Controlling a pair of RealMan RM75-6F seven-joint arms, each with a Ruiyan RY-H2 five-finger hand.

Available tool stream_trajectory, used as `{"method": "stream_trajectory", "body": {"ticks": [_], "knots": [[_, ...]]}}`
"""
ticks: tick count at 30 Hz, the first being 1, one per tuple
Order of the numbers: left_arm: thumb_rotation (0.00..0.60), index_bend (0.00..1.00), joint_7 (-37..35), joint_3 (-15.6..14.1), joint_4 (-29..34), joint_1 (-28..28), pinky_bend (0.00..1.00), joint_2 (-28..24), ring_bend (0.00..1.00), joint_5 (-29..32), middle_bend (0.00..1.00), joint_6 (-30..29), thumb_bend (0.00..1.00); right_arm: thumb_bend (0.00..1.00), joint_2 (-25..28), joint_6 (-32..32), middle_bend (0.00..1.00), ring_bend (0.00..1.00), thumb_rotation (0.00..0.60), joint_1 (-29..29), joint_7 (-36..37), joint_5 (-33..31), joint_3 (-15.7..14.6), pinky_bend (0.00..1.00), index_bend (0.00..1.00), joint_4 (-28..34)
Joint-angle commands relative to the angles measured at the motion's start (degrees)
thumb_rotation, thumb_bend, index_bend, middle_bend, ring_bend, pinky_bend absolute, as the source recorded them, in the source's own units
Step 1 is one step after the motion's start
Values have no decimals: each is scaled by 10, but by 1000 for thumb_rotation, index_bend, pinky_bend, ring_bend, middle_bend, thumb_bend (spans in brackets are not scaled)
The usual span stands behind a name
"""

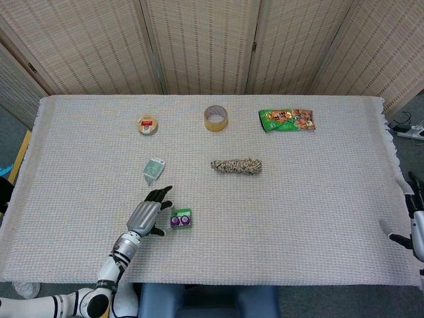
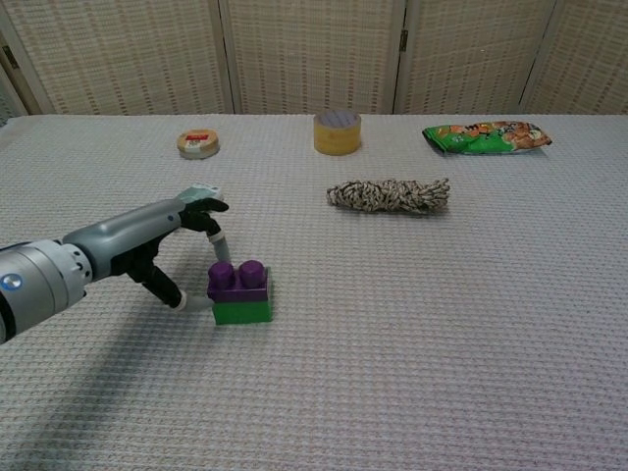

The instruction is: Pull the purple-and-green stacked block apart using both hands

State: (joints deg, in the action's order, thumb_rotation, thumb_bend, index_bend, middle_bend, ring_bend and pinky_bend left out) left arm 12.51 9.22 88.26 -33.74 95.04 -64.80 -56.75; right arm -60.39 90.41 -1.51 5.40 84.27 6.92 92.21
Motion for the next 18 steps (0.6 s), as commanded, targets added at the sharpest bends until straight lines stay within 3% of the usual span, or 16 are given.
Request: {"method": "stream_trajectory", "body": {"ticks": [1, 11, 18], "knots": [[600, 483, -16, -2, -11, 0, 56, 7, 0, -6, 38, 2, 341, 294, 0, 0, 0, 0, 600, 0, -1, 0, 0, 0, 0, 0], [600, 507, -71, -2, -27, -2, 34, 16, 0, -10, 41, 19, 433, 295, 0, -3, 0, 0, 600, -1, -1, -5, 4, 0, 0, 0], [600, 624, -117, 14, -21, 13, 25, 17, 0, 0, 117, 0, 568, 294, 2, -8, 0, 0, 600, -2, 5, -7, 4, 0, 0, 0]]}}
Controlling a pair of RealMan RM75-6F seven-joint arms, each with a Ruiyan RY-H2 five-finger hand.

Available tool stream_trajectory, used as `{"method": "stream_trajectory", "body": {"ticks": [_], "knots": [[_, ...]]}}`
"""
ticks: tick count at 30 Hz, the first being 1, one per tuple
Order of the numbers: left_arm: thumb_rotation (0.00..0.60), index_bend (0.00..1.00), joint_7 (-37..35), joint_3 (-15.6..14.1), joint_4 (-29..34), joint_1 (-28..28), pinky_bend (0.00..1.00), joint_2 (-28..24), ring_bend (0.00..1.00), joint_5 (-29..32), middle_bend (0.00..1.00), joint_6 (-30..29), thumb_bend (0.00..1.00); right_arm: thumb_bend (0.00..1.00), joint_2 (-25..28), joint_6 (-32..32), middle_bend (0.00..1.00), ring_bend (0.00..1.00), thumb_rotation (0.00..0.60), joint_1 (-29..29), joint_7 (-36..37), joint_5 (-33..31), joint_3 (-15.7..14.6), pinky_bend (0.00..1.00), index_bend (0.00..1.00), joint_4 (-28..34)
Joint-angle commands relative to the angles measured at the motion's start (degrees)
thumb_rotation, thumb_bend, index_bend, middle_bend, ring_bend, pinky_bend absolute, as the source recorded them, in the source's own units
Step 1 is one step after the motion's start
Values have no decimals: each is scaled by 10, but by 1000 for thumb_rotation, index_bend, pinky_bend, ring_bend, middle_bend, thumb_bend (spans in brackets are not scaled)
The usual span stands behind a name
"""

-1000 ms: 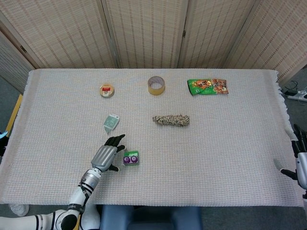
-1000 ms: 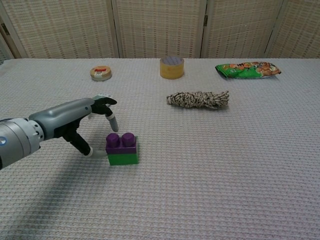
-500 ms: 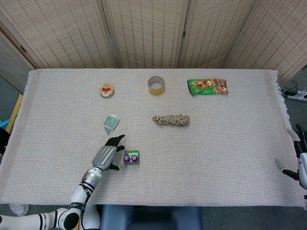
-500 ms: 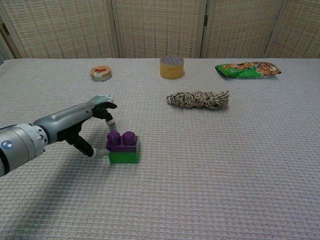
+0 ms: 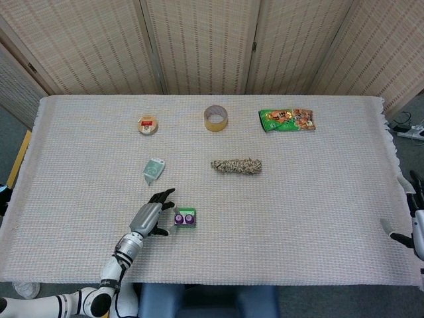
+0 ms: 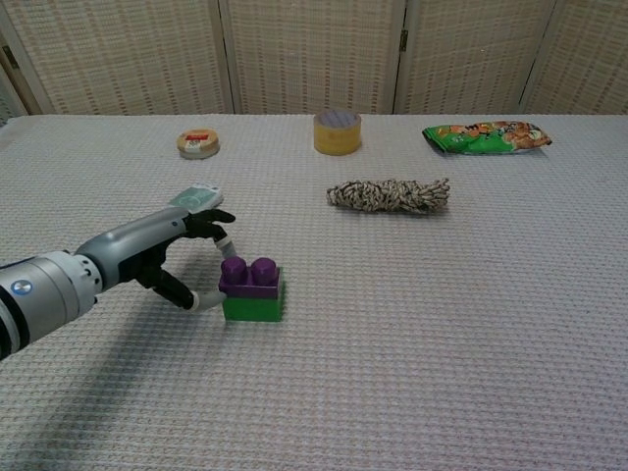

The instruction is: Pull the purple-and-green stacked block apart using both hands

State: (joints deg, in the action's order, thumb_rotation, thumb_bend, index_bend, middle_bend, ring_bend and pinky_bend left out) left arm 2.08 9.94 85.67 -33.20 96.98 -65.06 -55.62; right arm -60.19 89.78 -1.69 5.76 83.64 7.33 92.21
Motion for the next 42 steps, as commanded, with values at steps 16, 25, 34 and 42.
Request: {"method": "stream_trajectory", "body": {"ticks": [16, 25, 34, 42], "knots": [[600, 646, -13, 56, 35, -7, 8, -128, 0, -28, 118, -27, 543, 295, -38, -54, 0, 0, 600, -46, 77, 60, -19, 0, 0, -41], [600, 650, -96, 104, 134, 1, 8, -204, 0, 52, 132, 5, 544, 294, -155, -172, 0, 0, 600, -170, 406, 85, -7, 0, 0, -191], [600, 651, -121, 127, 189, -6, 8, -224, 0, 110, 138, 8, 545, 294, -266, -282, 0, 0, 600, -289, 636, 58, 29, 0, 0, -287], [600, 651, -137, 132, 217, -13, 8, -212, 0, 136, 145, 0, 544, 294, -337, -333, 0, 0, 600, -369, 771, 73, 21, 0, 0, -359]]}}
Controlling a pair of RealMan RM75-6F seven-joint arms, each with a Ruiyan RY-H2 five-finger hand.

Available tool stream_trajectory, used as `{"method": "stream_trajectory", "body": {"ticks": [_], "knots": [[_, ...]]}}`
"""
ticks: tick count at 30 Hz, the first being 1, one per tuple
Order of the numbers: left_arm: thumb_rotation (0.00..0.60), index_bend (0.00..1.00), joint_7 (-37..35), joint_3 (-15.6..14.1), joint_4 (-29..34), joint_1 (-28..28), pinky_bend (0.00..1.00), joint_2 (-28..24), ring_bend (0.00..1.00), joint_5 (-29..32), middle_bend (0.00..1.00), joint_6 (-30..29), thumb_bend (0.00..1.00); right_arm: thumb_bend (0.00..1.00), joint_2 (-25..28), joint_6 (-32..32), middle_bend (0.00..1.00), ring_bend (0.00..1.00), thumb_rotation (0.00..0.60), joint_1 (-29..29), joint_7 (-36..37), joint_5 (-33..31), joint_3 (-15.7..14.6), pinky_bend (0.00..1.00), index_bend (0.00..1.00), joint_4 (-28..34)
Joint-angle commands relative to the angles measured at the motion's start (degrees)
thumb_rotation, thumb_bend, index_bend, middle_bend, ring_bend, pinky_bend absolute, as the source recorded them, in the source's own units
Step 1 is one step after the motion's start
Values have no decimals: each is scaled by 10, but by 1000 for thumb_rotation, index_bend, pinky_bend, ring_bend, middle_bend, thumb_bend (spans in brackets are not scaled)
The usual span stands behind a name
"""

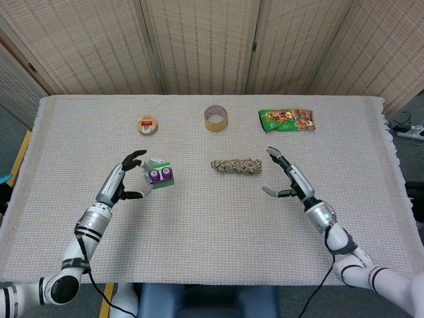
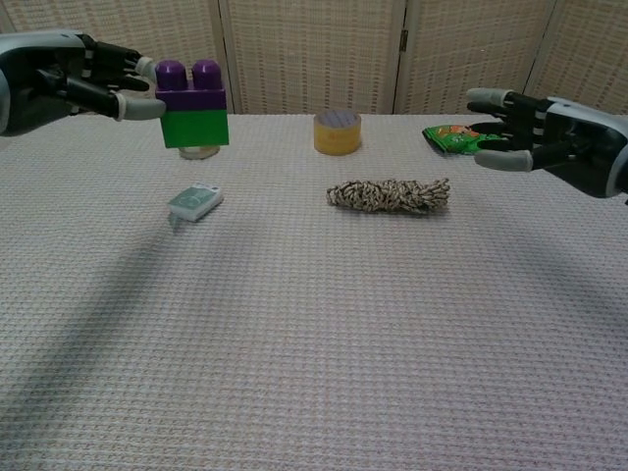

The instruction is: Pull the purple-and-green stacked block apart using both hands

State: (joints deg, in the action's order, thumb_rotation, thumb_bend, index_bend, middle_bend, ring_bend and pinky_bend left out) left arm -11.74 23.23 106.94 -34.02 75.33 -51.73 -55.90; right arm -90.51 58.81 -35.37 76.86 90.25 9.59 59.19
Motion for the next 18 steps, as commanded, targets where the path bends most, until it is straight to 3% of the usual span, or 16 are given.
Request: {"method": "stream_trajectory", "body": {"ticks": [1, 7, 18], "knots": [[600, 651, 3, -1, 4, -8, 8, 7, 0, 5, 145, 2, 545, 294, -41, -25, 0, 0, 600, -41, 84, 11, -5, 0, 0, -36], [600, 651, 2, 1, 2, -16, 8, 13, 0, 11, 145, -4, 545, 294, -67, -25, 0, 0, 600, -80, 166, 21, -8, 0, 0, -55], [600, 651, -16, 7, -16, -27, 9, 31, 0, 23, 147, -4, 546, 294, -103, -38, 0, 0, 600, -126, 225, 18, -18, 0, 0, -57]]}}
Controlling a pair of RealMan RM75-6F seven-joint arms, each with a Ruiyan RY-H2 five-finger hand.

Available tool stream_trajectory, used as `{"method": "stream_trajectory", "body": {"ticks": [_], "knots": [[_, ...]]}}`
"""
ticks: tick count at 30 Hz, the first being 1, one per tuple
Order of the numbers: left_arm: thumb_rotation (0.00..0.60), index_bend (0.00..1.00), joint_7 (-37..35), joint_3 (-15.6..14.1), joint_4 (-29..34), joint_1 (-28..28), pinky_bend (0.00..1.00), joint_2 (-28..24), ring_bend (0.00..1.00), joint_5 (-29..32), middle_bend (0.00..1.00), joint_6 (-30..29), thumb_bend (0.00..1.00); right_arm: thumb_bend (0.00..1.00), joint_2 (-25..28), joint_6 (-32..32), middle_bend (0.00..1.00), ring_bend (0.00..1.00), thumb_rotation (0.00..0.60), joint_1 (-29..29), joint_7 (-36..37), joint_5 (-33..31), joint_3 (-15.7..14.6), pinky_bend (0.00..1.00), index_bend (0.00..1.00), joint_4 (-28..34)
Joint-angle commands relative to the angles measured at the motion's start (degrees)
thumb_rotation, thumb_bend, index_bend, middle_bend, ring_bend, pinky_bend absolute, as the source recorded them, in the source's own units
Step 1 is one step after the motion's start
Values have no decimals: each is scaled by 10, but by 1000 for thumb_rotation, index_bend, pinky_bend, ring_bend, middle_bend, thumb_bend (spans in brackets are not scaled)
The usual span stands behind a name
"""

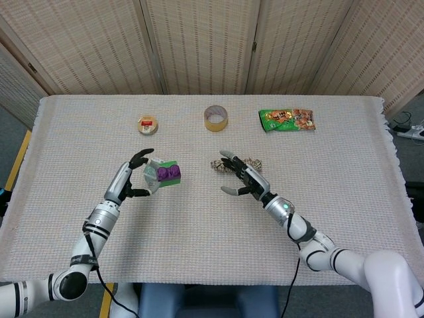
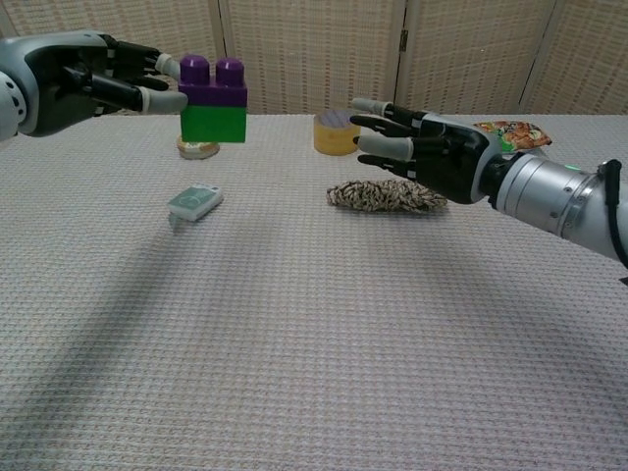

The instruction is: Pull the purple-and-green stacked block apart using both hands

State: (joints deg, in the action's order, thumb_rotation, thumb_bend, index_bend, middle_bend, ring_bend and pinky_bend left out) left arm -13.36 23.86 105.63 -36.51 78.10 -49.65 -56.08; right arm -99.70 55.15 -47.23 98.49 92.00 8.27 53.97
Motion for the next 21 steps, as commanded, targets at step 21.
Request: {"method": "stream_trajectory", "body": {"ticks": [21], "knots": [[600, 651, -61, -1, -5, 12, 11, 61, 0, -29, 161, -39, 547, 294, -25, 26, 0, 0, 600, -47, 138, 19, -40, 0, 60, -11]]}}
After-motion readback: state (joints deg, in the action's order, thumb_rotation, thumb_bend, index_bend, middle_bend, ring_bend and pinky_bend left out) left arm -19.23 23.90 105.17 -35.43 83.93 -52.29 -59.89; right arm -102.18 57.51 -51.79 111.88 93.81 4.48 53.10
